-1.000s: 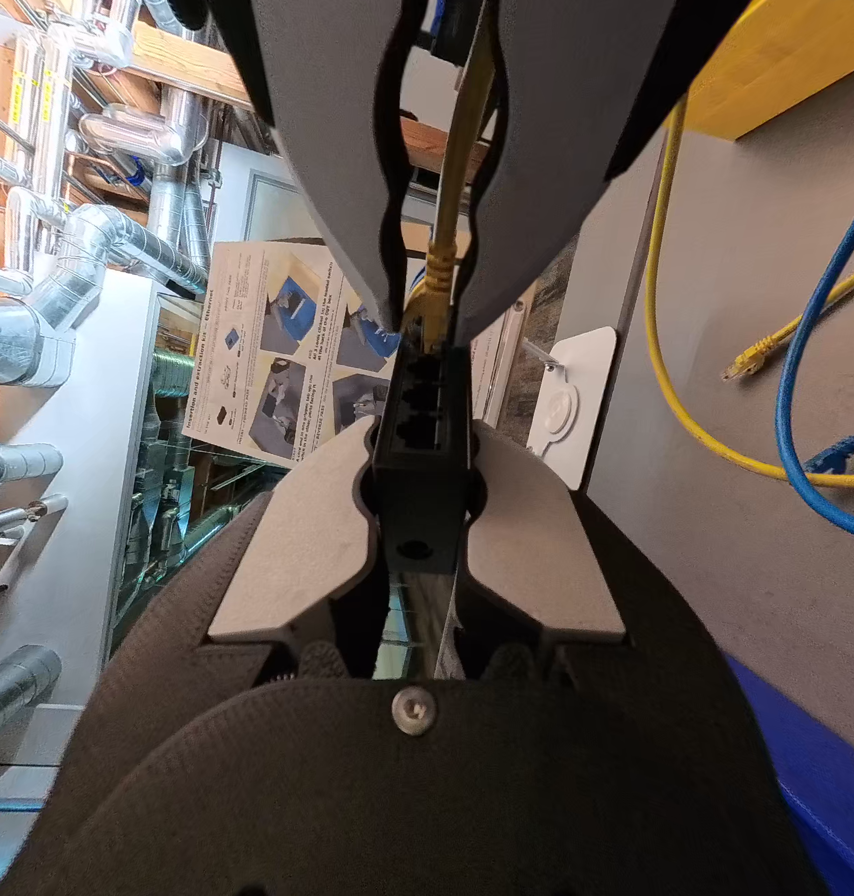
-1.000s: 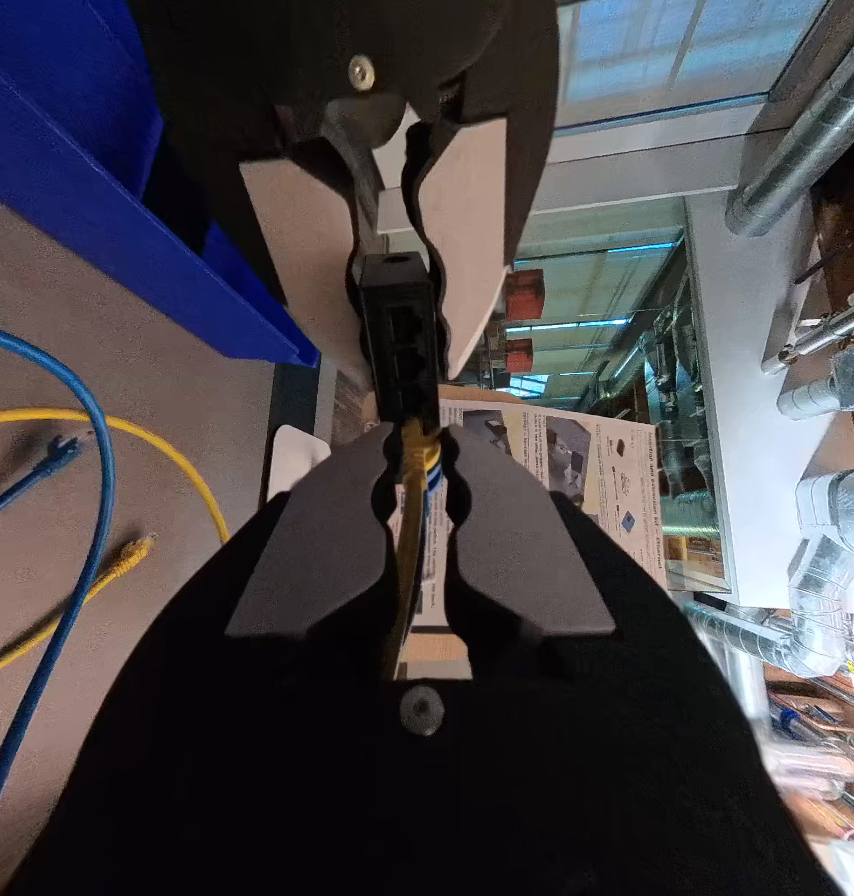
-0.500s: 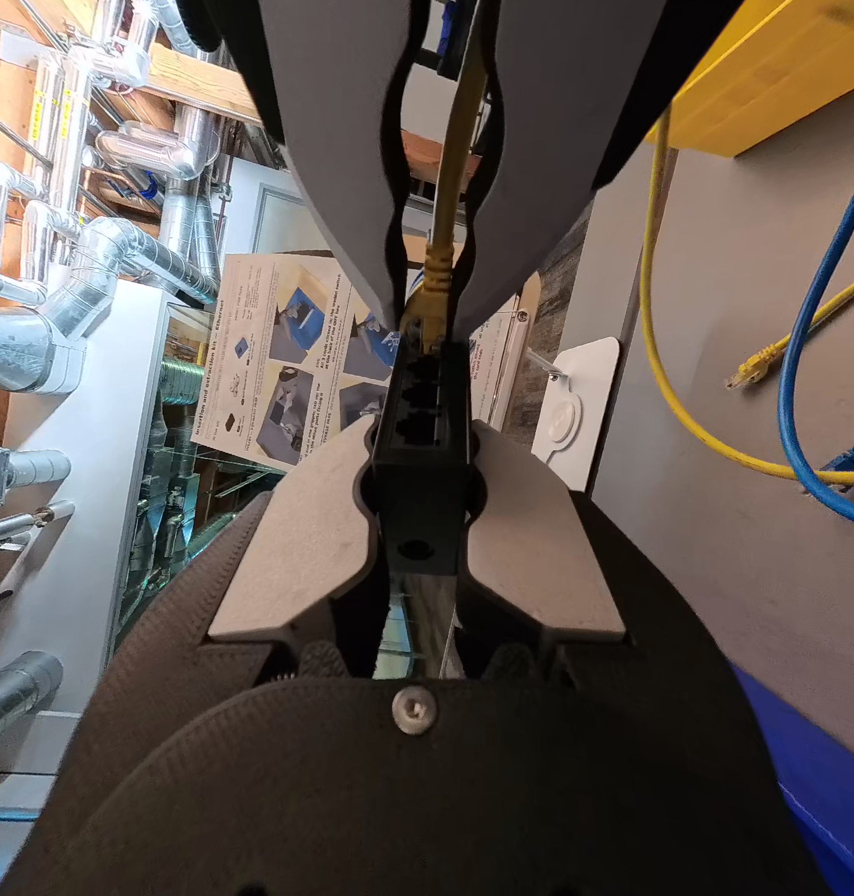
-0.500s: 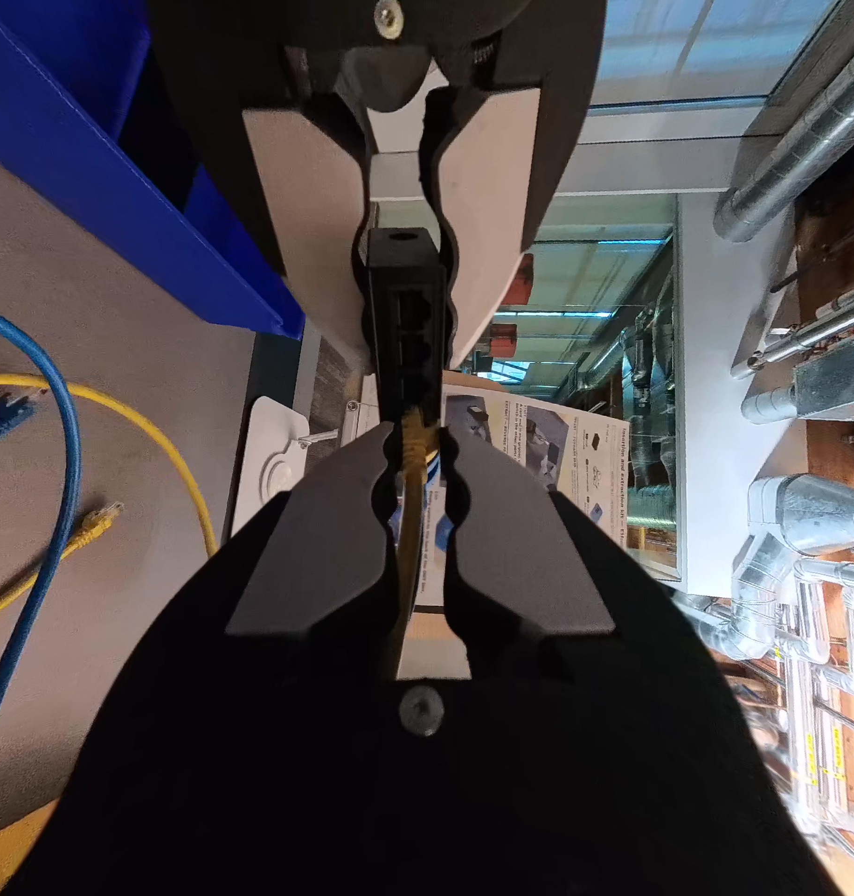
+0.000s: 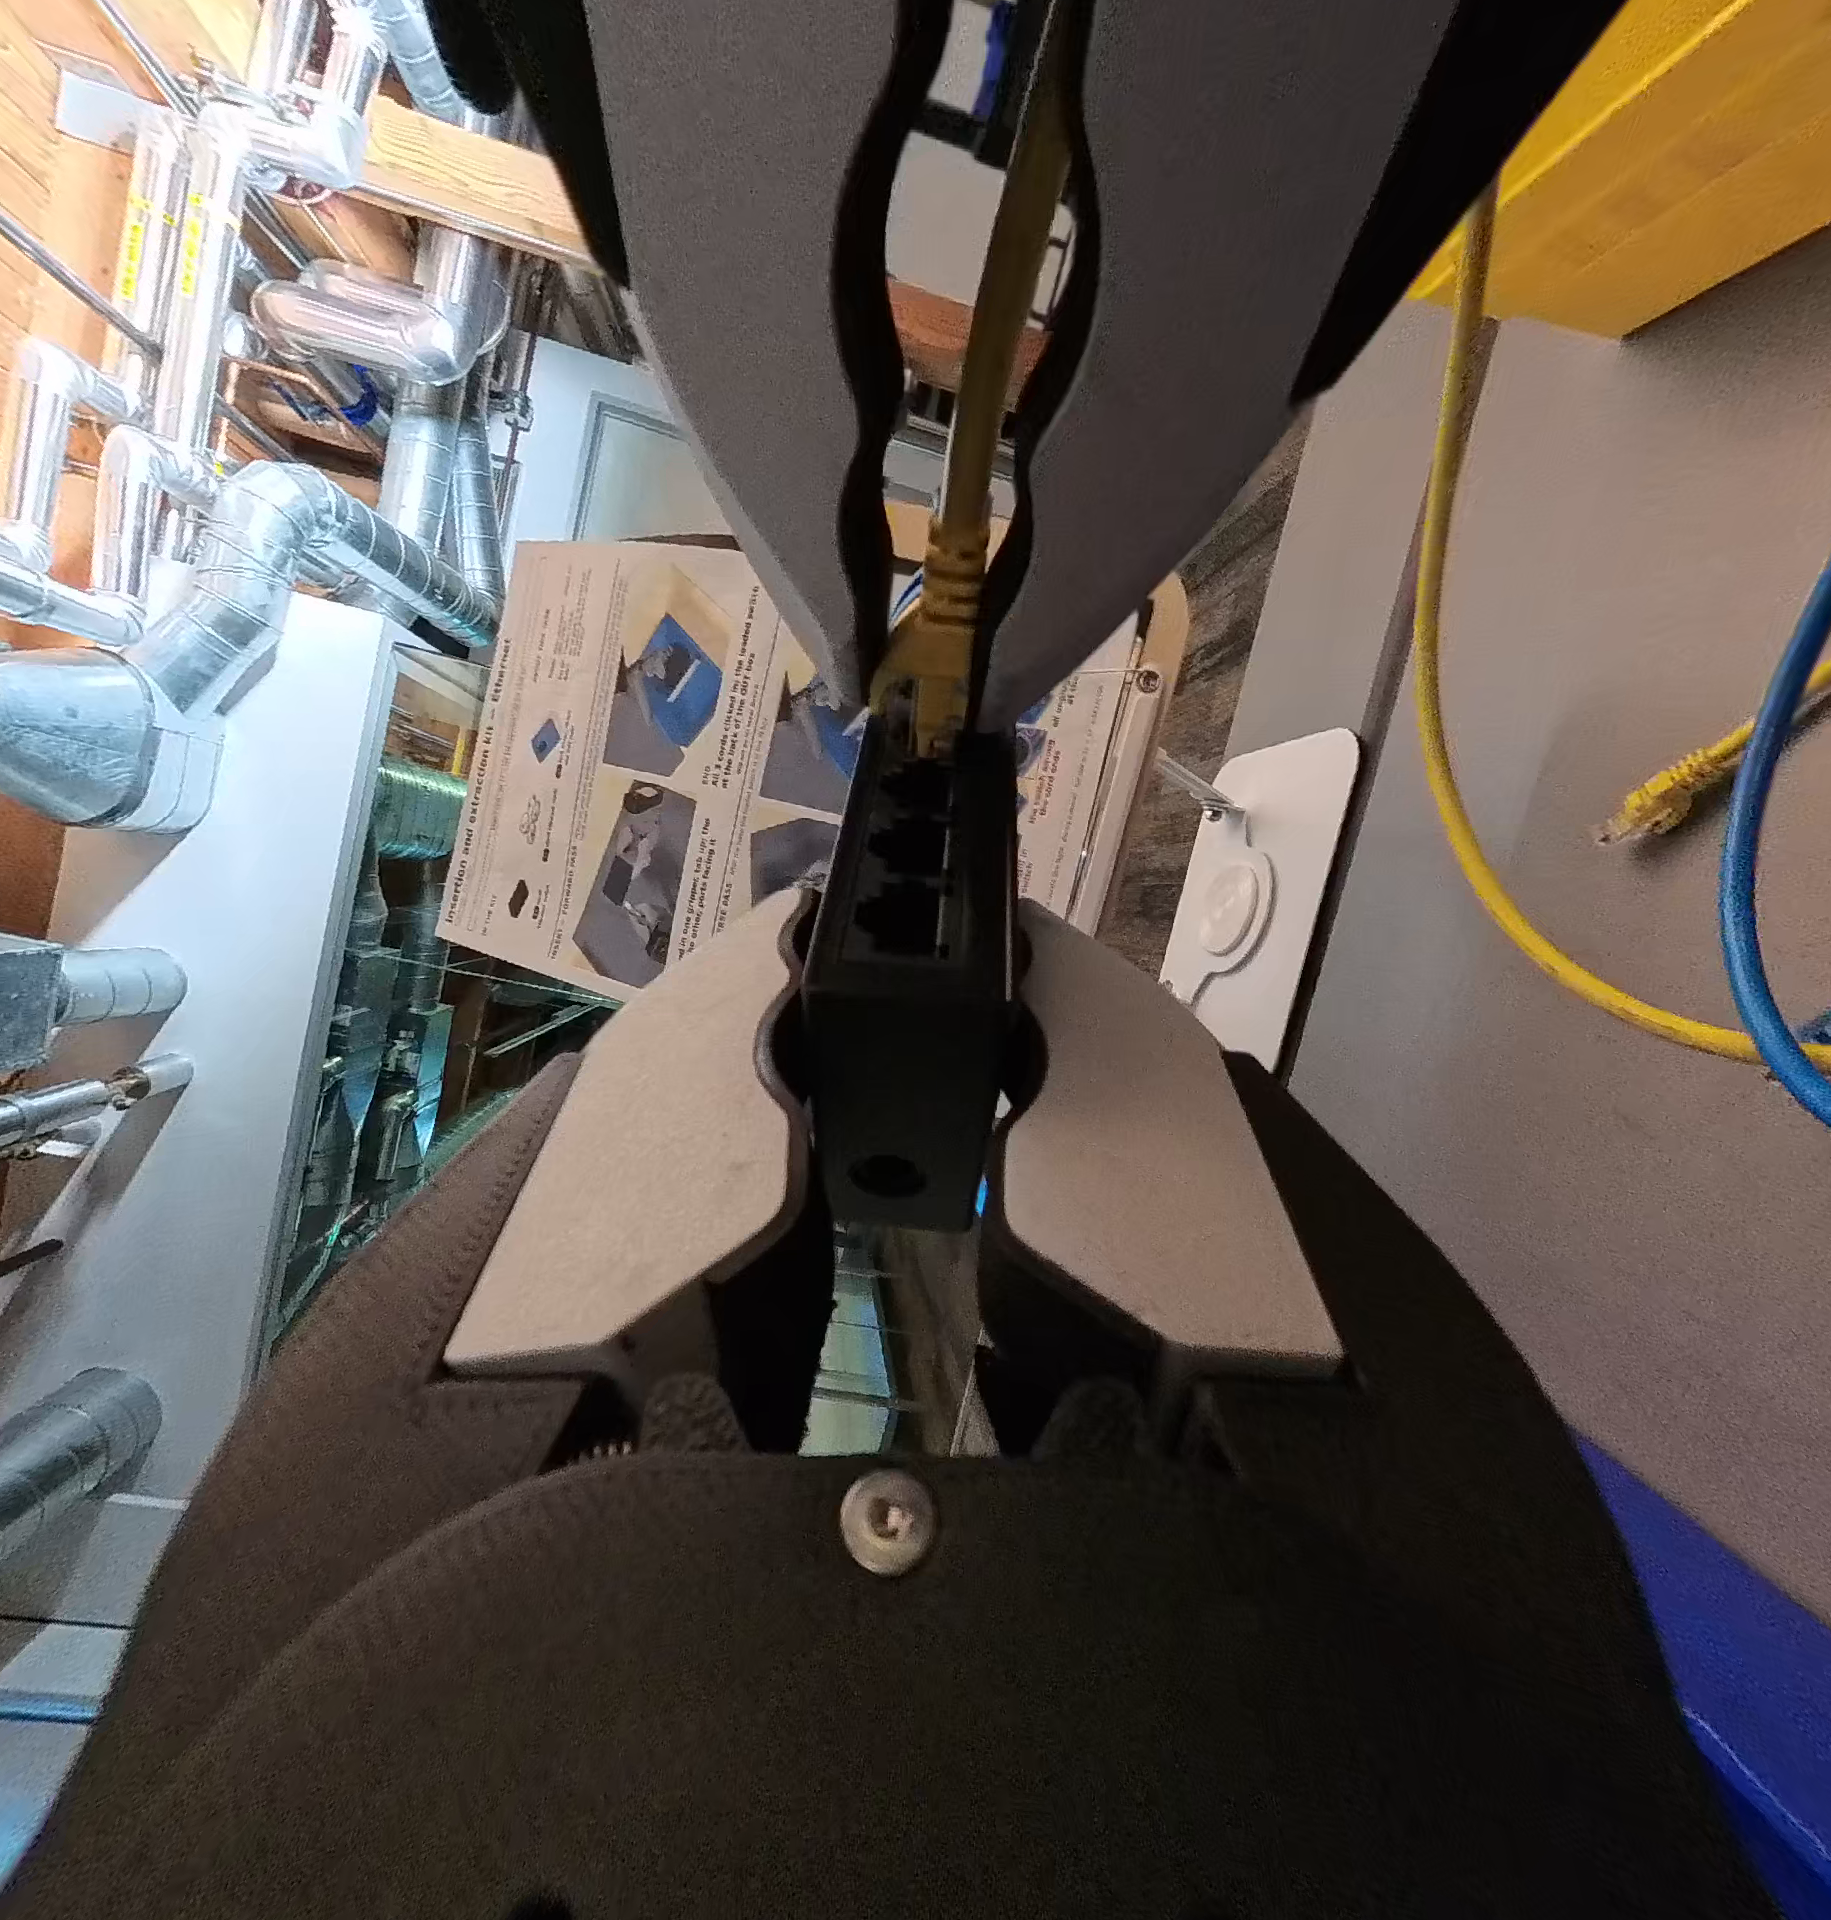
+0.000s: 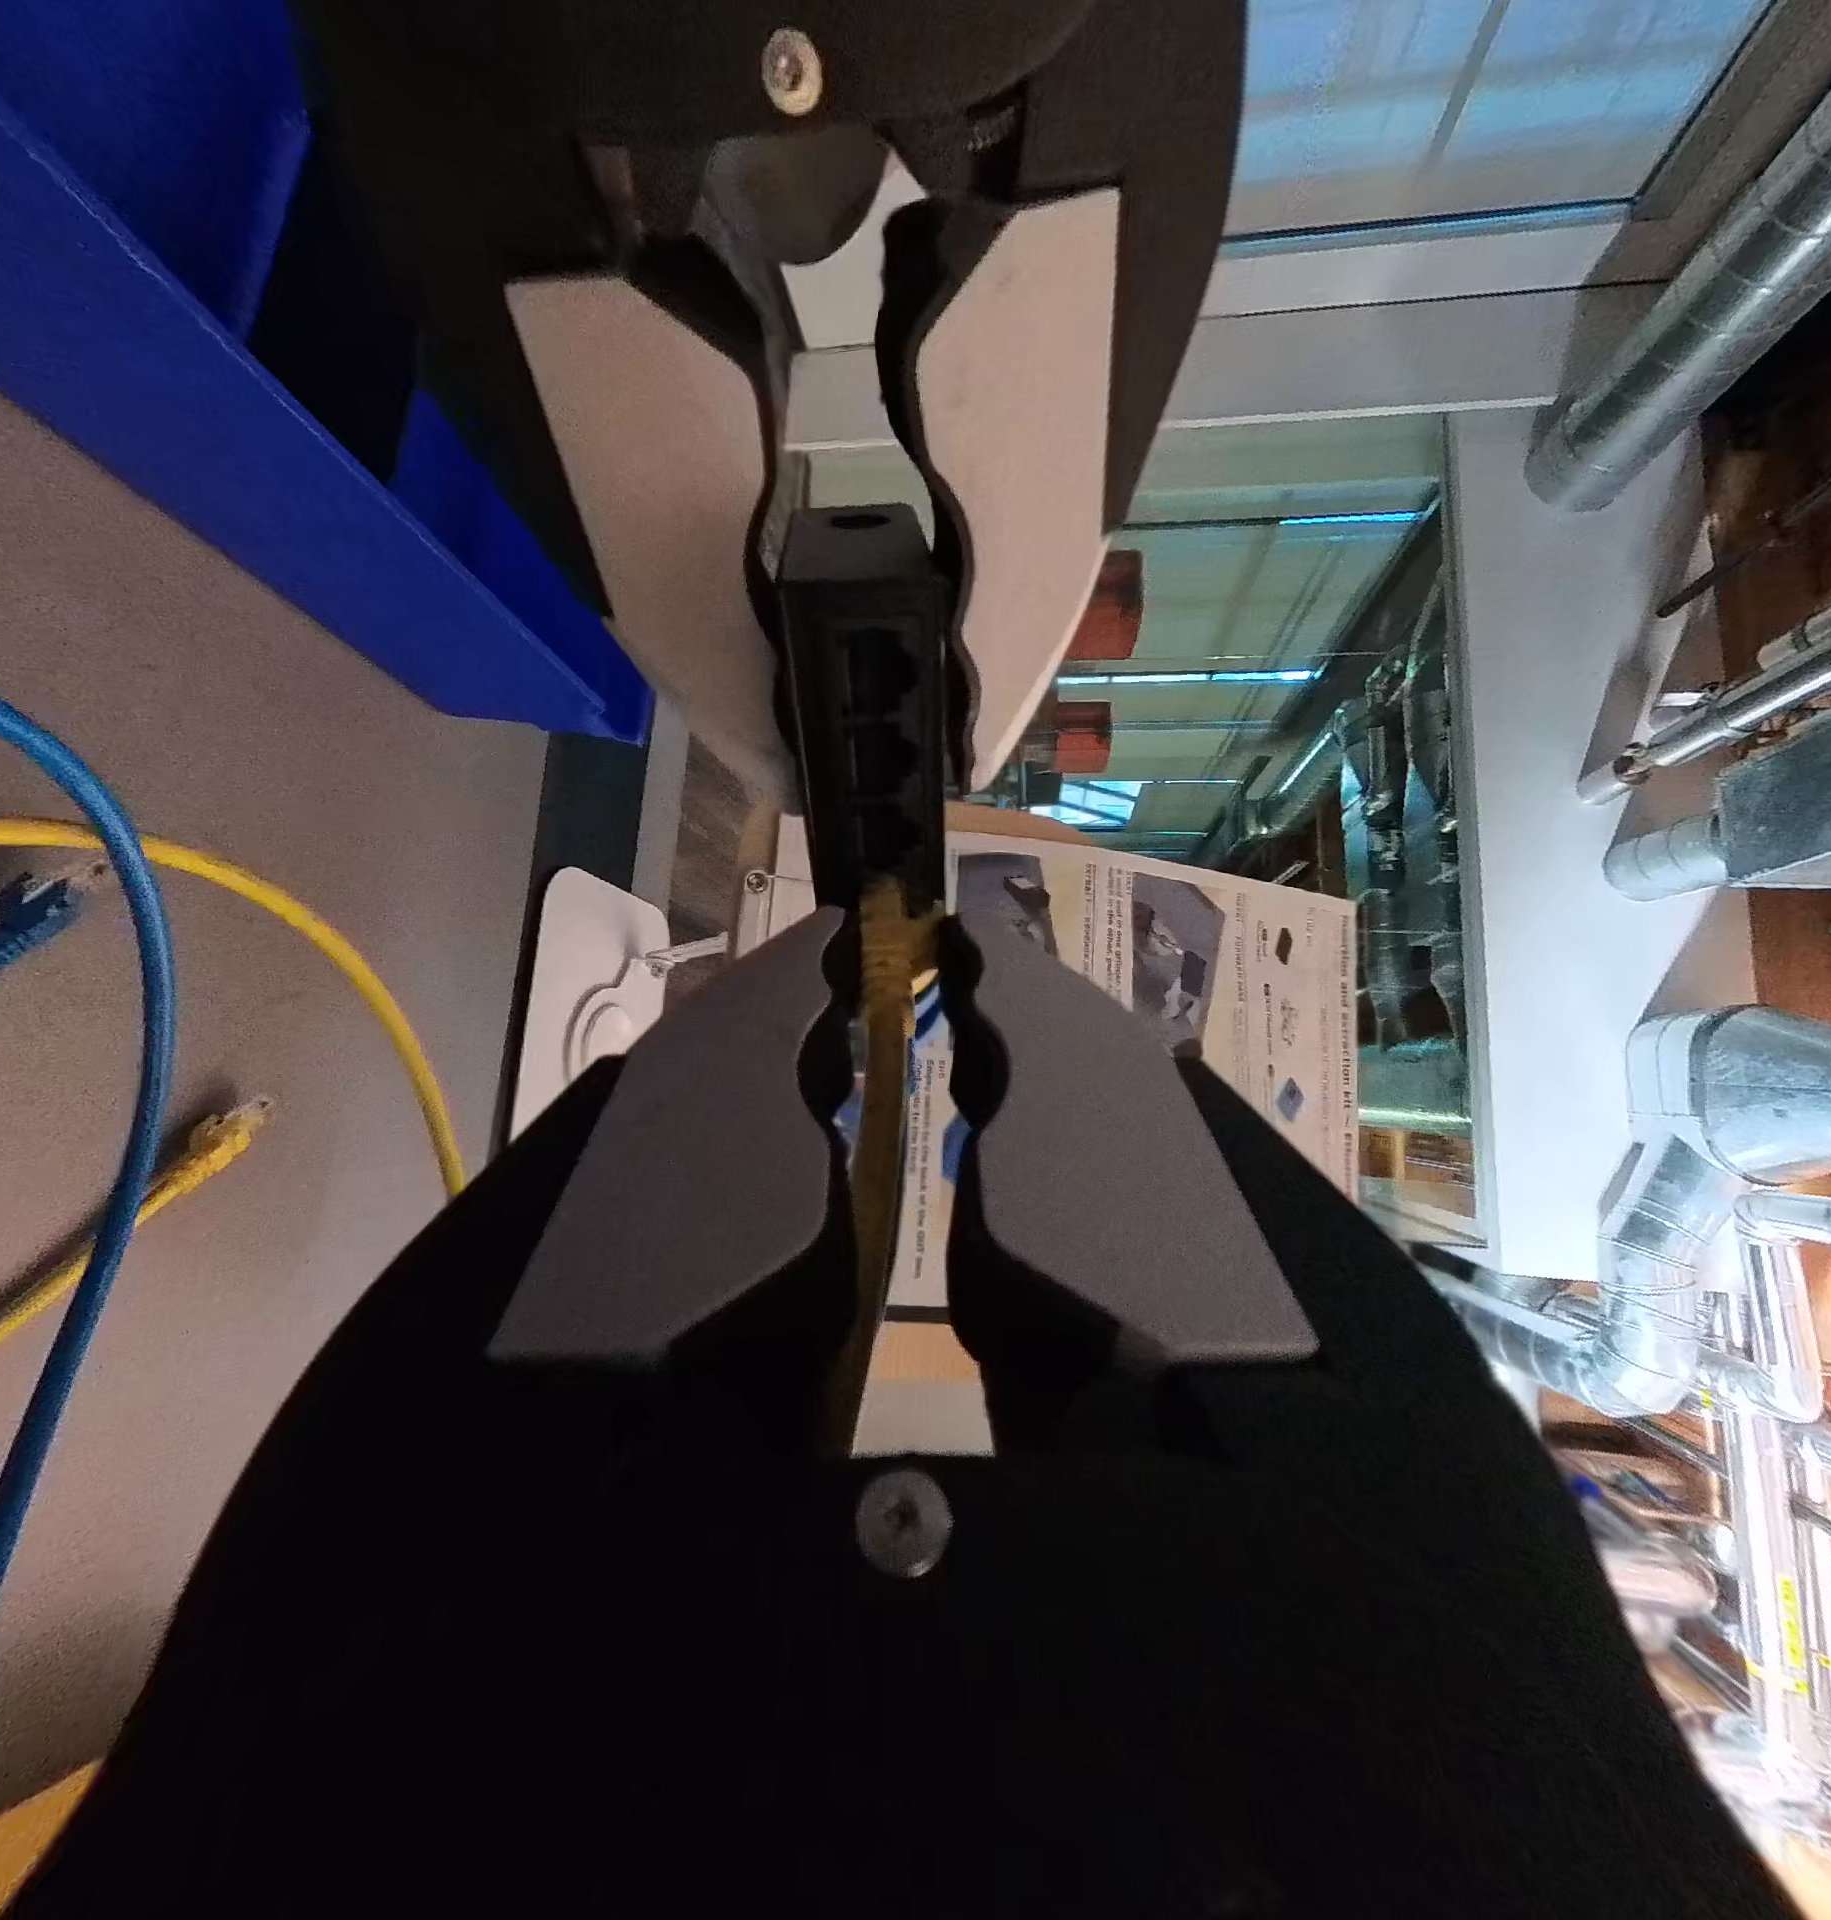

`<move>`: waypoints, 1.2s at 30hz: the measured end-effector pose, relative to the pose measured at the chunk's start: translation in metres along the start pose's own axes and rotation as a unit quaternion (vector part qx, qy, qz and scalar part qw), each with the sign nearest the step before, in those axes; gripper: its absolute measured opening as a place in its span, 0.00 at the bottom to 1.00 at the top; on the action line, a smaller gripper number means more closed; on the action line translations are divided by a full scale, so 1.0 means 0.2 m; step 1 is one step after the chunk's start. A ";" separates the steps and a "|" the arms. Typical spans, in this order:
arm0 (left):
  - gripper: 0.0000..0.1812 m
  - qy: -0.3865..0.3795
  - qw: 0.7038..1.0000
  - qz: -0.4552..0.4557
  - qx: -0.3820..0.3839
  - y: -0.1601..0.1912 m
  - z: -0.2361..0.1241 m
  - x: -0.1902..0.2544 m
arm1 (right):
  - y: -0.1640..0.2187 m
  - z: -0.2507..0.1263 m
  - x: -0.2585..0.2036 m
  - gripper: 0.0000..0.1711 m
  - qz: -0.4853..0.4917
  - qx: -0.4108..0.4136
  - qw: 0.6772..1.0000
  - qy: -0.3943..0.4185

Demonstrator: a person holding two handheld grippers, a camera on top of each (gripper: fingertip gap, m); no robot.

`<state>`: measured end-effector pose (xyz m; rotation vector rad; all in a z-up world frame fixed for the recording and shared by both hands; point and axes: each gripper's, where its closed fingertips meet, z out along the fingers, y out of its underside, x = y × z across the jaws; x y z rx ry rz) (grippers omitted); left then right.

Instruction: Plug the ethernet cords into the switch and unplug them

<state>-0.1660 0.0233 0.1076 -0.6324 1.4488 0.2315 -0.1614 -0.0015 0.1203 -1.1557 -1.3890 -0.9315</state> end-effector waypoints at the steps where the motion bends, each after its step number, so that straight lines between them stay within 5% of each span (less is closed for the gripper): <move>1: 0.17 -0.003 1.000 -0.006 0.001 0.00 0.00 -0.01 | 0.00 0.00 0.00 0.08 0.004 -0.002 1.000 -0.009; 15: 0.17 0.021 0.998 -0.059 0.011 0.04 0.06 0.02 | 0.04 0.04 -0.03 0.09 0.021 -0.049 0.986 -0.158; 36: 0.17 -0.017 0.998 -0.066 0.014 0.03 0.02 -0.06 | -0.02 0.03 0.06 0.09 -0.001 -0.031 0.998 -0.062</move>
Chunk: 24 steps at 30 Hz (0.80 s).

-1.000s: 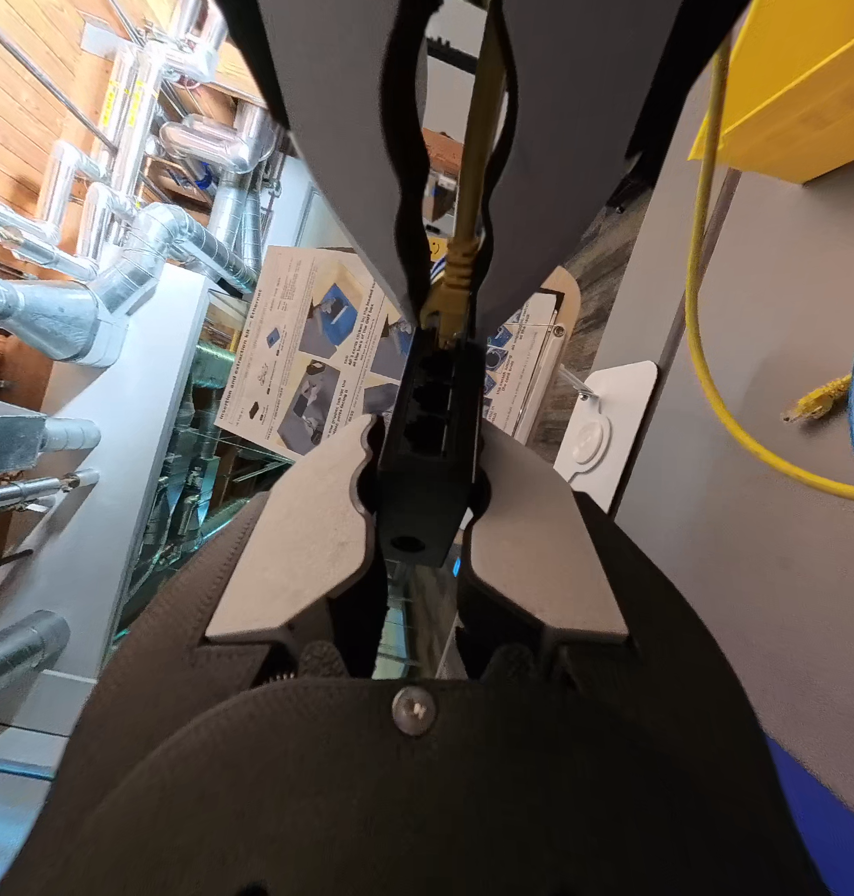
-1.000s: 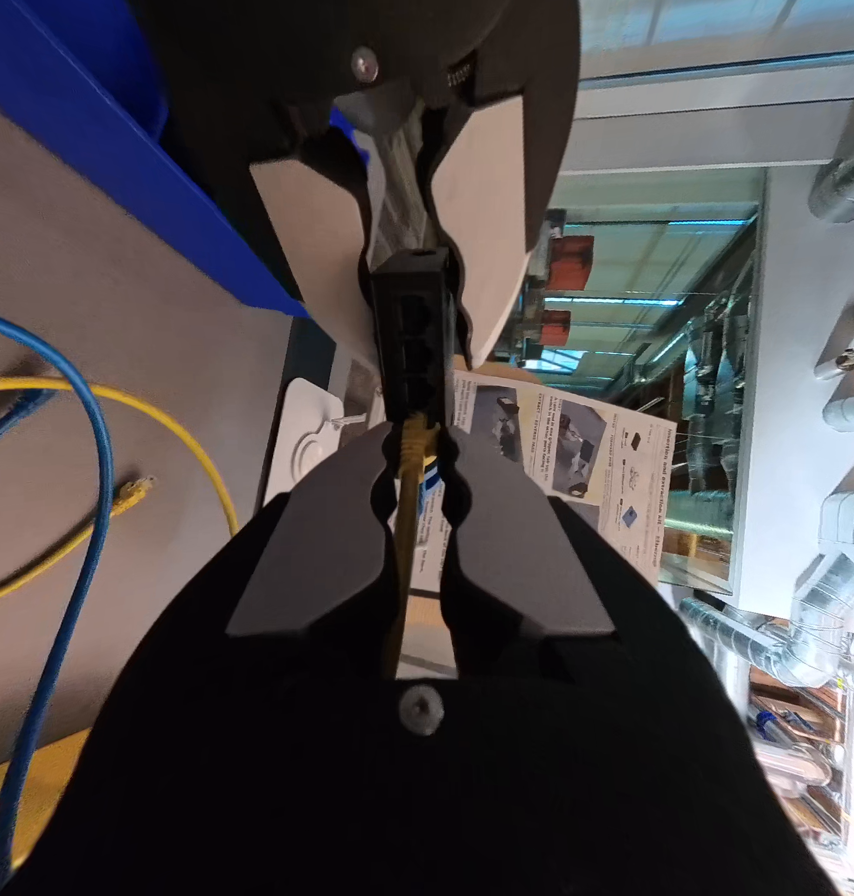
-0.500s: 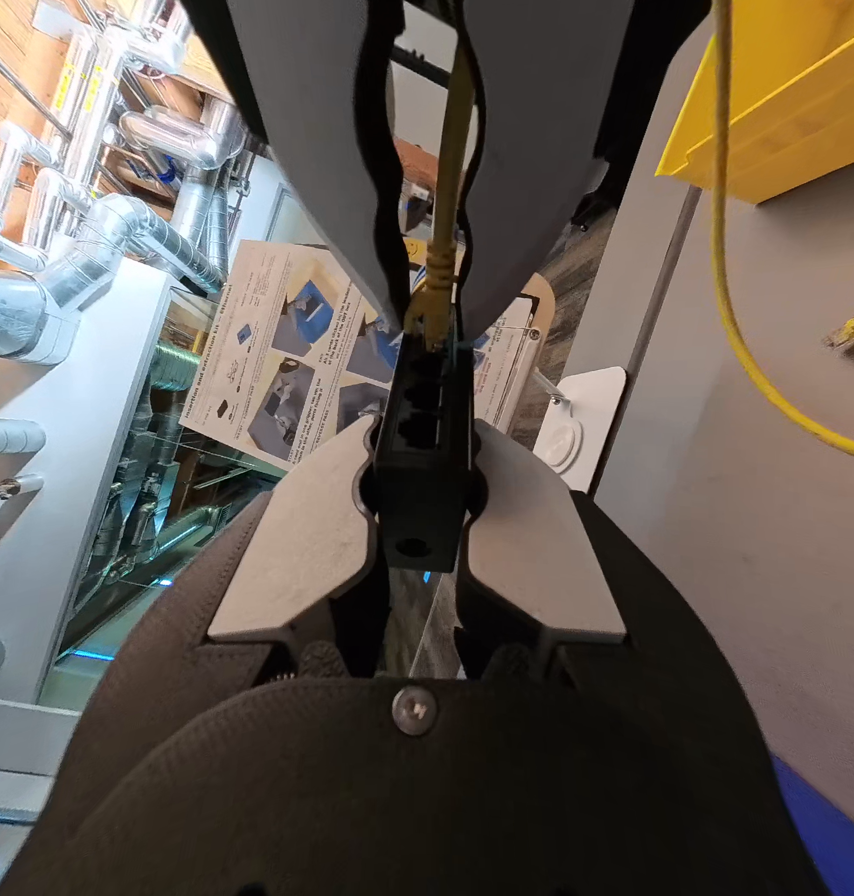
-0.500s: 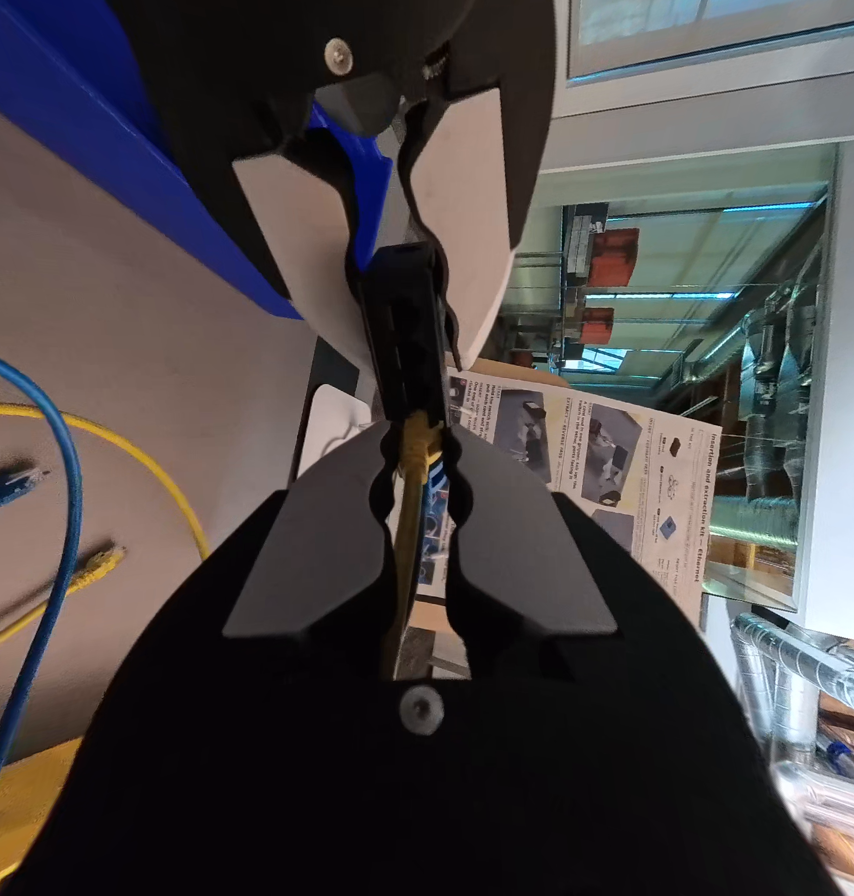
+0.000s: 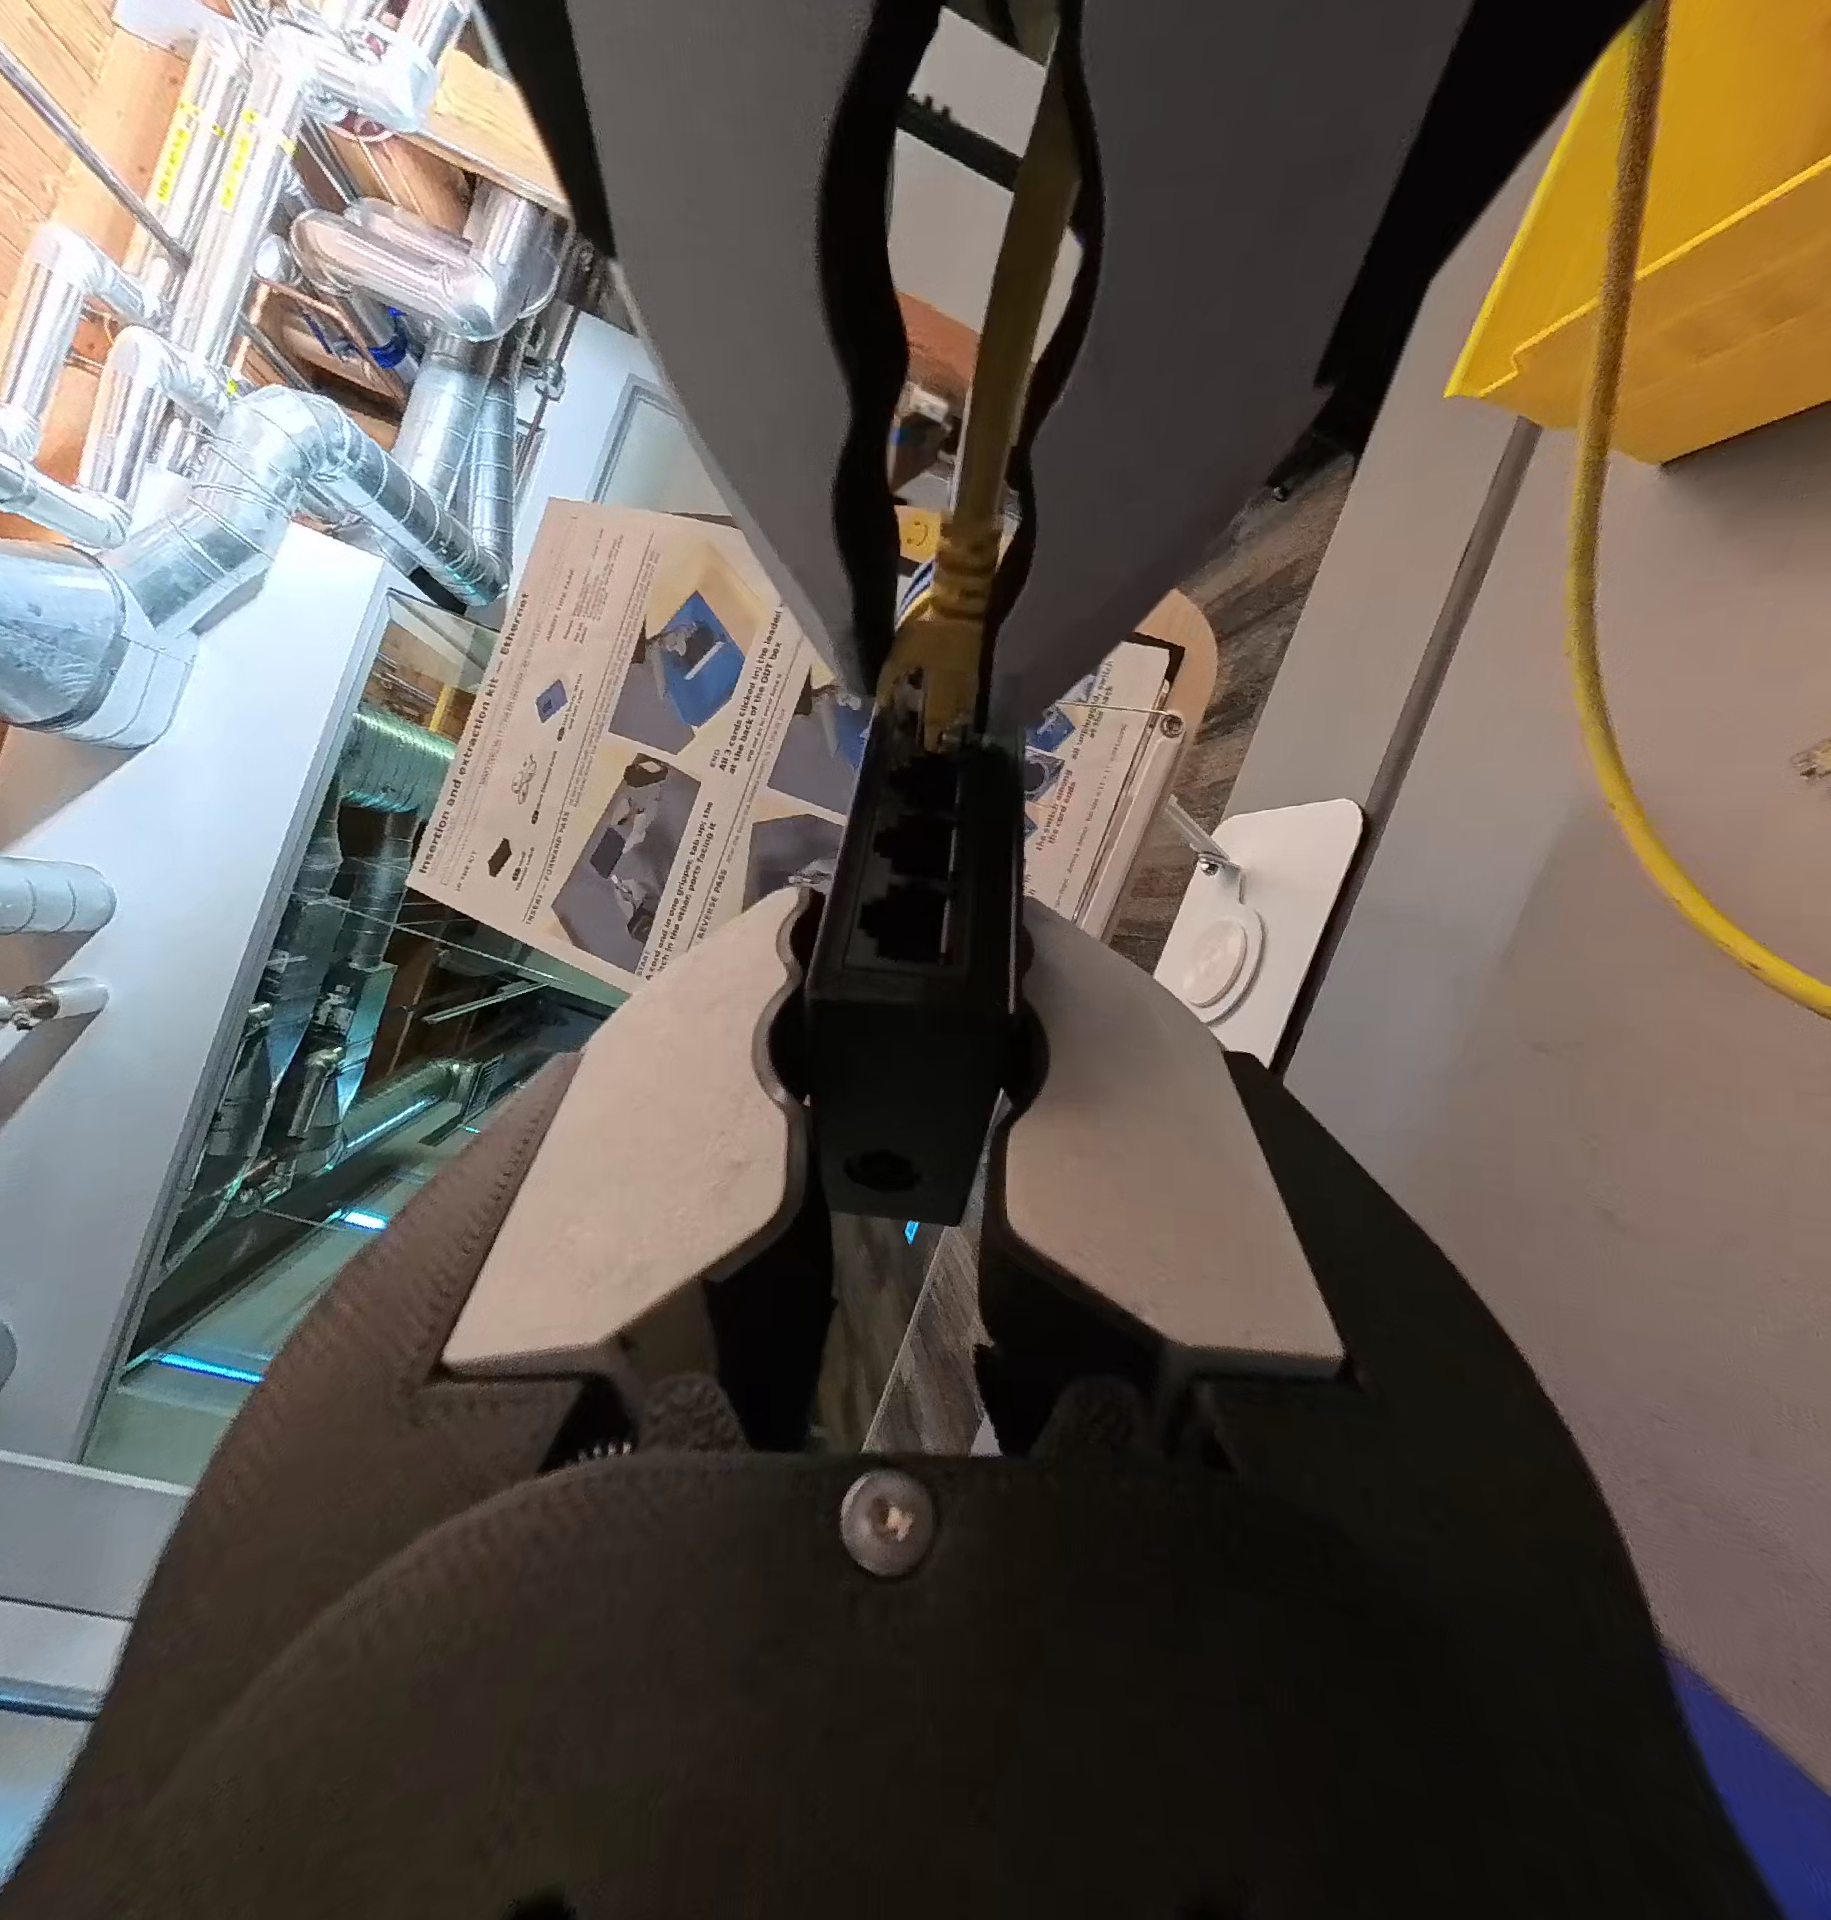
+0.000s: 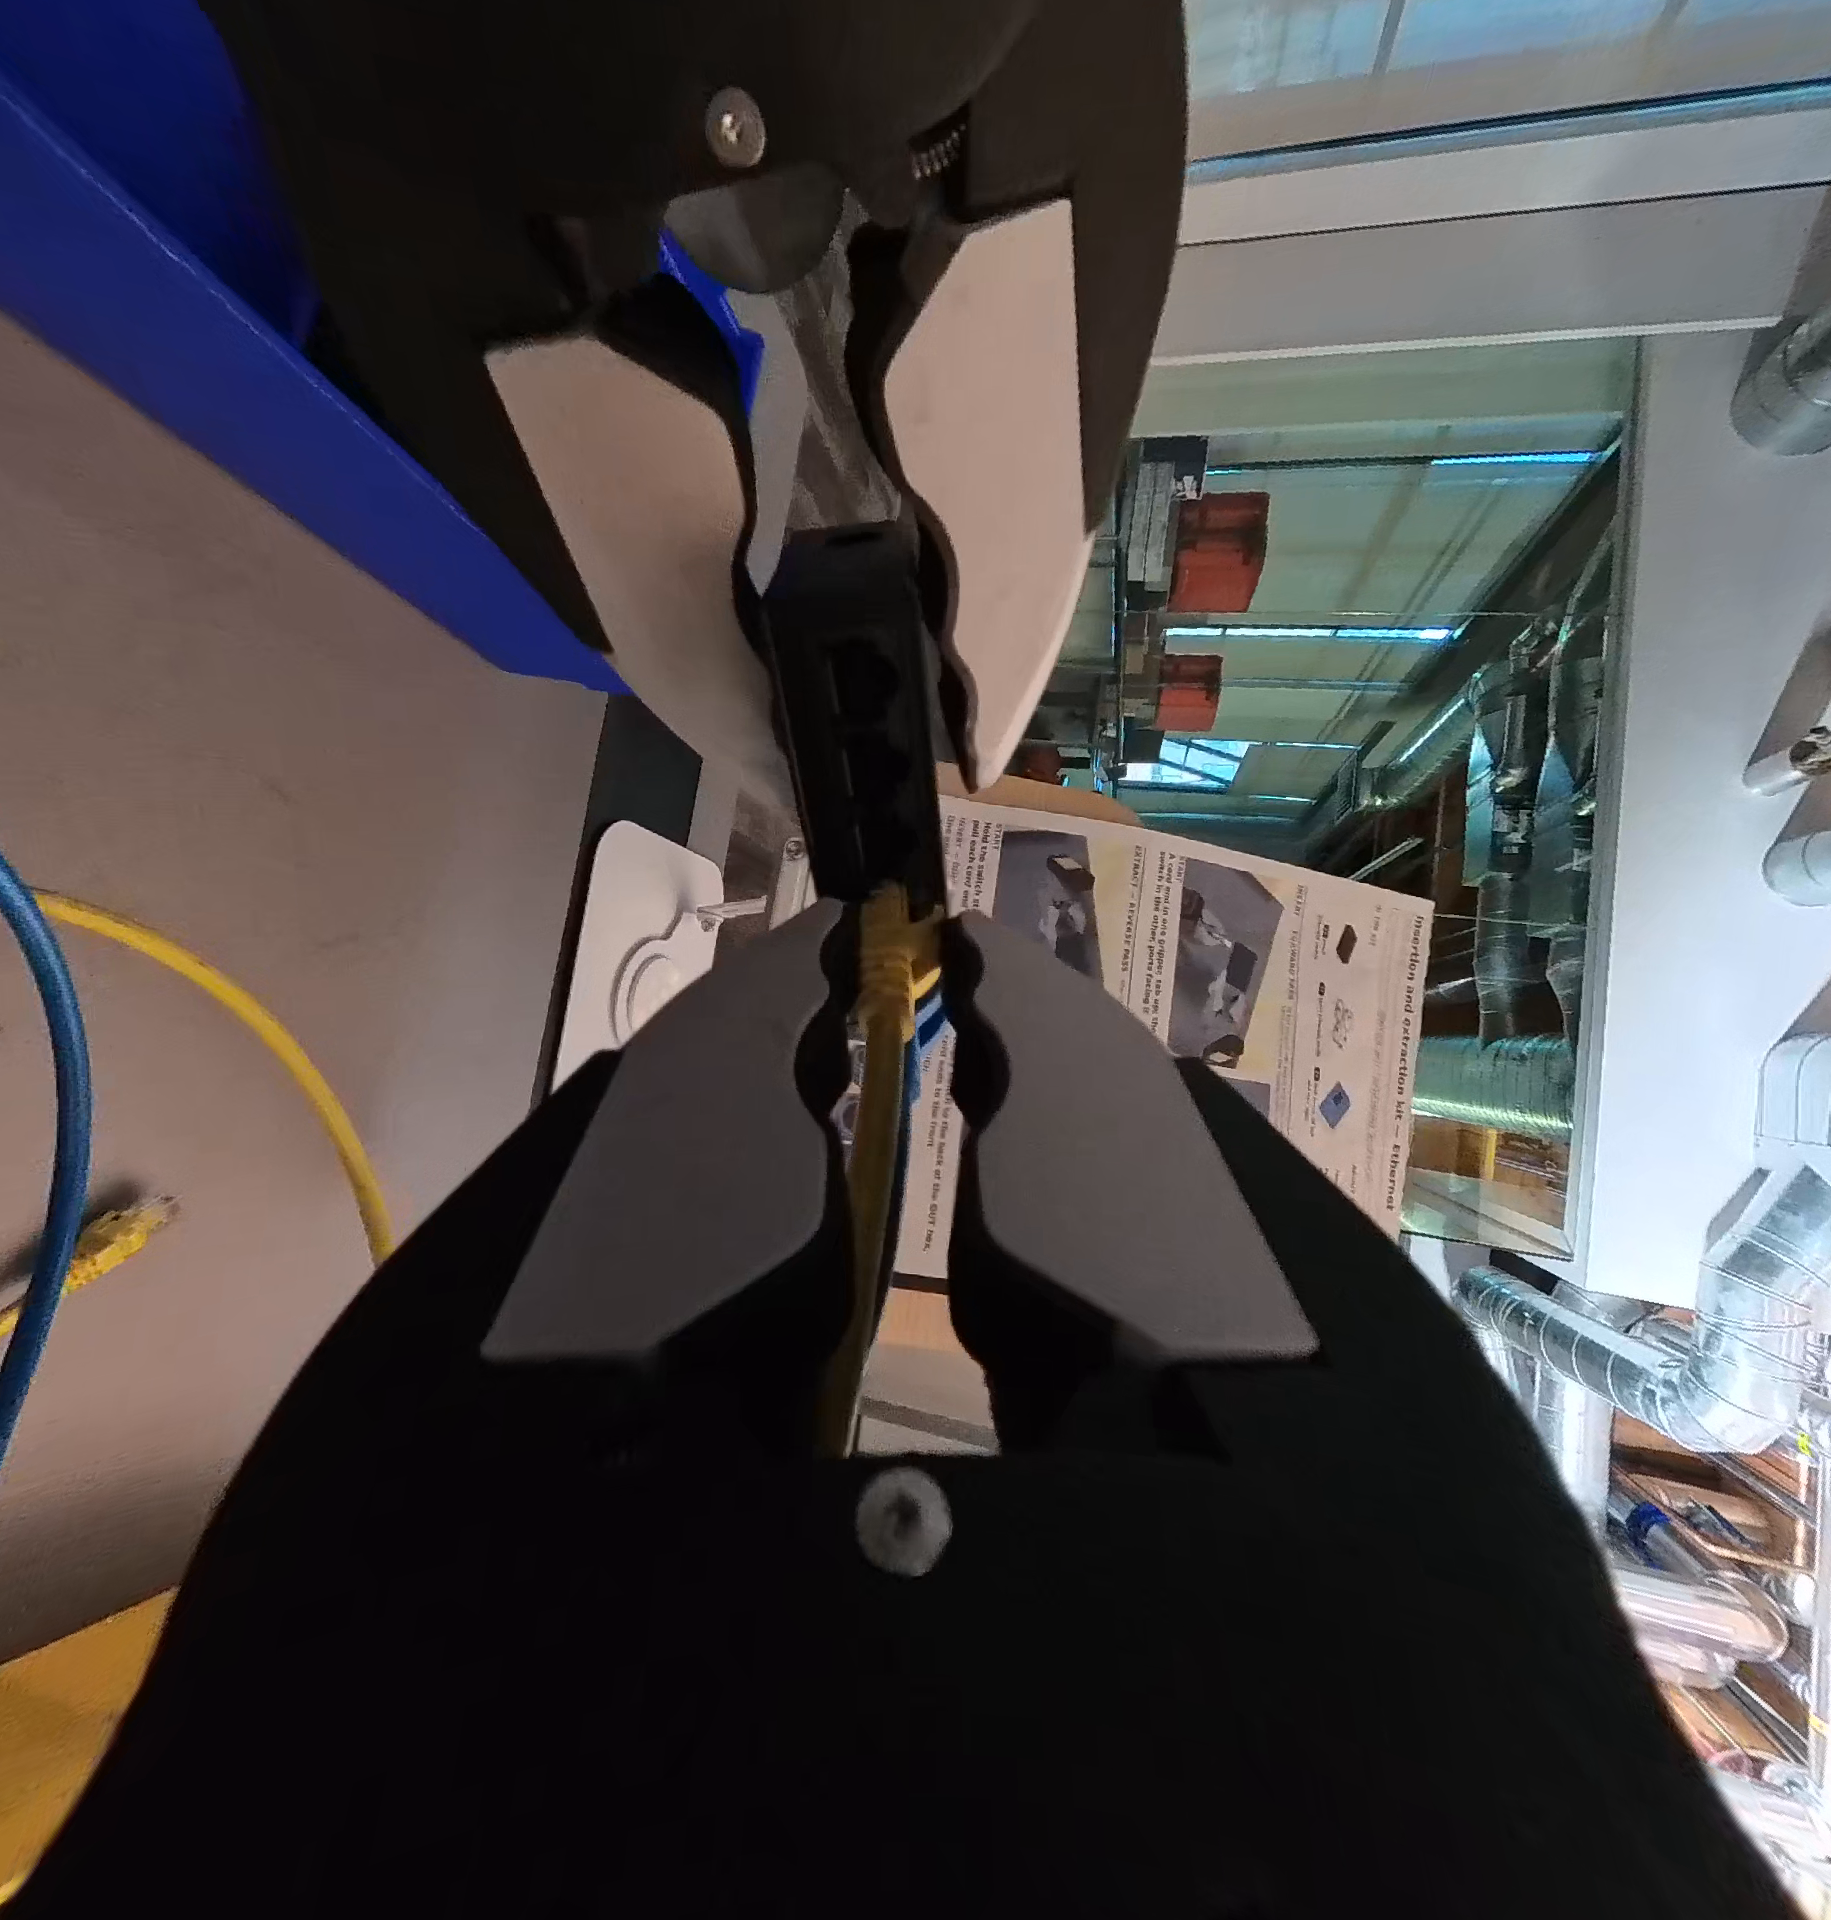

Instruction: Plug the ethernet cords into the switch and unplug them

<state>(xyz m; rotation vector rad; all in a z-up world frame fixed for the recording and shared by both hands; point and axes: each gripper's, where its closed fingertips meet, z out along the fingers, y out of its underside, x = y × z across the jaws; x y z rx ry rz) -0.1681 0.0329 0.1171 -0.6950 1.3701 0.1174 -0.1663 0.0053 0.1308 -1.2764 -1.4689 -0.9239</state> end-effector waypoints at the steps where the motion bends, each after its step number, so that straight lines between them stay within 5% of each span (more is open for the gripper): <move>1: 0.17 -0.011 1.000 0.000 0.003 0.00 0.00 -0.01 | 0.00 0.00 0.01 0.09 -0.001 0.003 1.000 0.002; 12: 0.18 -0.018 0.999 -0.032 -0.009 0.03 0.03 -0.03 | 0.02 0.04 -0.01 0.09 0.047 -0.024 0.991 -0.126; 21: 0.18 0.049 0.996 -0.074 -0.008 0.10 0.10 0.08 | 0.08 0.09 -0.08 0.09 0.010 -0.079 0.978 -0.195; 24: 0.17 -0.042 0.992 -0.059 -0.103 0.34 0.11 -0.06 | 0.06 -0.01 -0.30 0.08 0.050 -0.074 0.947 -0.308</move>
